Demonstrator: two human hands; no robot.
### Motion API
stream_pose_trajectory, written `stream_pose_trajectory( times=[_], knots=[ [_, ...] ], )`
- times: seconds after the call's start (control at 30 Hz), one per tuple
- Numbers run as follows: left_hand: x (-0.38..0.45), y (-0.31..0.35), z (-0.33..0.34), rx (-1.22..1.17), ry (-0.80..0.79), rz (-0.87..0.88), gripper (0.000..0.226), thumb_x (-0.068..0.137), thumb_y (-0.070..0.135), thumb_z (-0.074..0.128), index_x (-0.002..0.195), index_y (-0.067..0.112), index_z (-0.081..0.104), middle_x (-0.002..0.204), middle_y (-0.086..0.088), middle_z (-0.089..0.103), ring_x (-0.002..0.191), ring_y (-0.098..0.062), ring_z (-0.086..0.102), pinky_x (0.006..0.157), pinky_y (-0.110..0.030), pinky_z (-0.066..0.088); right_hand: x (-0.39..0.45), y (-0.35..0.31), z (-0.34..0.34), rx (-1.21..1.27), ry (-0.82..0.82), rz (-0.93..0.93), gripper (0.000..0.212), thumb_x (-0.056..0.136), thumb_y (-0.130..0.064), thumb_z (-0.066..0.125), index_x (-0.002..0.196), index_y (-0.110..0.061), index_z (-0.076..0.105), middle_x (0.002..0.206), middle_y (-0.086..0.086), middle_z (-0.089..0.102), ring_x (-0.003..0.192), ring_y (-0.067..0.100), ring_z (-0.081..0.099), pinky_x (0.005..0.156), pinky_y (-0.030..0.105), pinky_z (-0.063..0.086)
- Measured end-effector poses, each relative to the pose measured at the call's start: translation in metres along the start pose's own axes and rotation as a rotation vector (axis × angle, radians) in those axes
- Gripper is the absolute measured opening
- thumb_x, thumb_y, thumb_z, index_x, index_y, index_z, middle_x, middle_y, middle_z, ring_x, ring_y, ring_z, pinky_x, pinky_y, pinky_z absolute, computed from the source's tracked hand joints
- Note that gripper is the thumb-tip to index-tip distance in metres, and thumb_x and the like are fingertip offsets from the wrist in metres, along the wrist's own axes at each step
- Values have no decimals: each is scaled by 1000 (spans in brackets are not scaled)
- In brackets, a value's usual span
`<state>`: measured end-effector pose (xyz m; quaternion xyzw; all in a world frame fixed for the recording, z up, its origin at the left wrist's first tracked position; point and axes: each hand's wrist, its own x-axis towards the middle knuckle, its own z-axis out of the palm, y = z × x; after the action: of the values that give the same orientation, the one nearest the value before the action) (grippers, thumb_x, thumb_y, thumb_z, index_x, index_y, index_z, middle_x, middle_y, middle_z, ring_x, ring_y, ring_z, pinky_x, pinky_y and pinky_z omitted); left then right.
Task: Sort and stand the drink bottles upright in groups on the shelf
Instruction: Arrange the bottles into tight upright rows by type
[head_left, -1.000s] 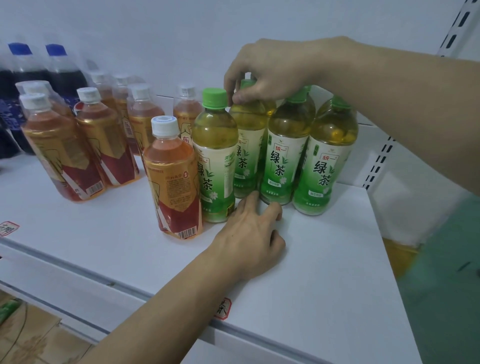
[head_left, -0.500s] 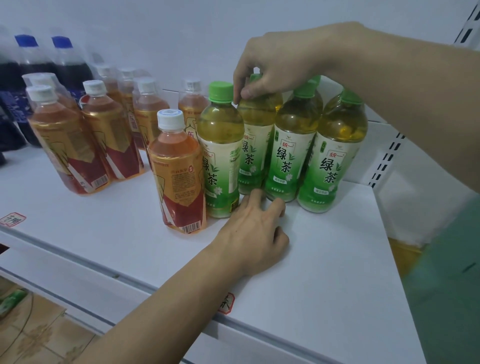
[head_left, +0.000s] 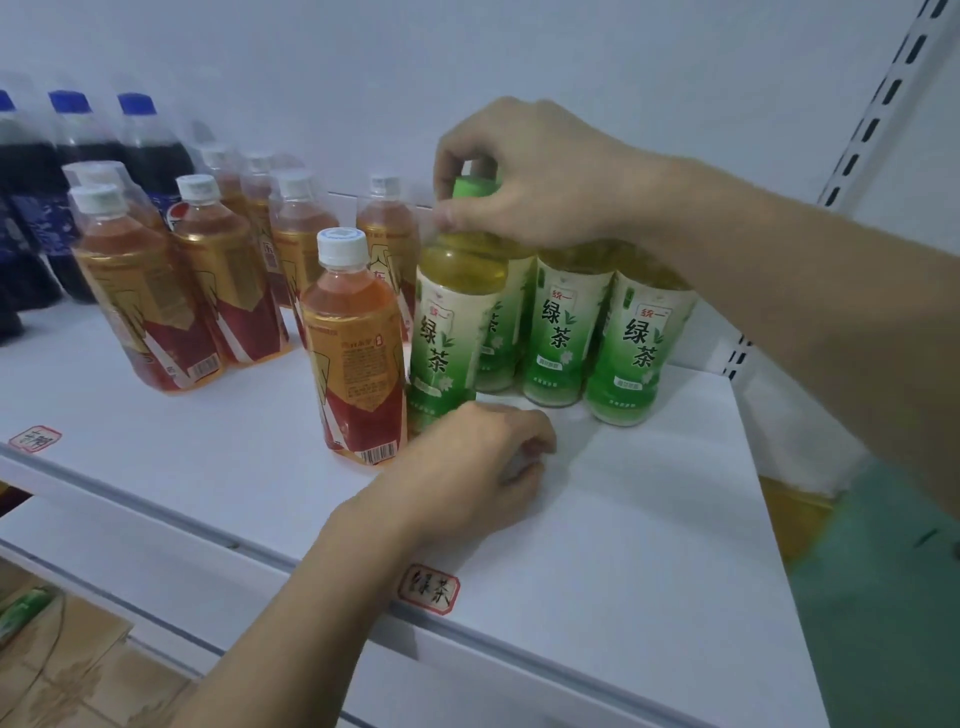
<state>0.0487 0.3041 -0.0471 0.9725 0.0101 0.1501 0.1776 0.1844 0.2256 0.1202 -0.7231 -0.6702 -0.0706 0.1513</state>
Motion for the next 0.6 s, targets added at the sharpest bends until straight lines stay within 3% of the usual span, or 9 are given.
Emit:
stream_pose_trajectory(
  times=[0.03, 0.07, 0.17, 0.2, 0.27, 0.3, 0.33, 0.43, 0.6],
  knots=[
    [-12, 0, -5, -92, 75, -40, 17, 94, 28, 61, 108, 23, 70, 96, 10, 72, 86, -8, 67, 76, -33, 56, 20, -11, 2, 49, 85, 110, 13, 90, -48, 69, 93, -35, 67, 91, -21, 54, 88, 4, 56, 65, 19, 36],
    [-23, 1, -7, -169, 175, -89, 13, 93, 32, 62, 100, 26, 72, 87, 13, 72, 80, -7, 67, 71, -31, 56, 6, 2, -8, 70, 63, 162, 9, 90, -44, 70, 93, -35, 69, 92, -20, 58, 86, -2, 56, 64, 20, 38],
    [-45, 6, -1, -253, 442, -301, 15, 86, 45, 65, 89, 30, 68, 78, 17, 68, 76, -4, 66, 62, -27, 54, -13, 1, -16, 59, 93, 141, 6, 92, -38, 70, 96, -35, 72, 97, -12, 66, 85, -4, 61, 66, 24, 50],
    [-43, 8, 3, -261, 452, -361, 27, 83, 50, 68, 102, 31, 66, 89, 18, 70, 80, -1, 66, 65, -25, 56, -20, 3, -20, 63, 115, 119, 6, 91, -37, 70, 96, -34, 73, 99, -10, 67, 85, -3, 62, 69, 28, 54],
    [-32, 13, 11, -214, 347, -416, 80, 77, 61, 73, 145, 30, 43, 128, 17, 59, 99, 3, 64, 83, -28, 59, -36, 8, -28, 85, 124, 119, 7, 90, -36, 70, 96, -34, 74, 102, -7, 68, 86, -3, 63, 75, 36, 58],
    [-25, 16, 14, -195, 277, -410, 98, 75, 60, 77, 155, 30, 29, 140, 14, 53, 107, 1, 62, 91, -32, 58, -43, 6, -31, 78, 141, 122, 8, 90, -35, 71, 97, -33, 75, 103, -6, 68, 86, -3, 63, 76, 38, 59],
    [-17, 20, 17, -212, 228, -385, 103, 75, 56, 81, 157, 30, 25, 139, 14, 53, 108, -1, 63, 93, -35, 58, -48, 8, -33, 72, 145, 117, 9, 90, -34, 71, 98, -32, 75, 103, -5, 69, 85, -3, 64, 78, 40, 59],
    [4, 27, 23, -357, 185, -321, 74, 75, 39, 88, 139, 30, 53, 117, 16, 70, 95, 1, 68, 86, -35, 61, -62, 11, -39, 74, 154, 120, 10, 90, -34, 72, 98, -32, 76, 100, -5, 71, 85, 3, 67, 82, 43, 58],
    [21, 34, 34, -455, 180, -312, 61, 78, 29, 88, 132, 25, 60, 117, 12, 71, 101, -2, 68, 92, -36, 58, -75, 23, -44, 24, 151, 161, 8, 87, -36, 73, 95, -34, 76, 94, -12, 69, 74, -11, 59, 73, 25, 52]
  ],
)
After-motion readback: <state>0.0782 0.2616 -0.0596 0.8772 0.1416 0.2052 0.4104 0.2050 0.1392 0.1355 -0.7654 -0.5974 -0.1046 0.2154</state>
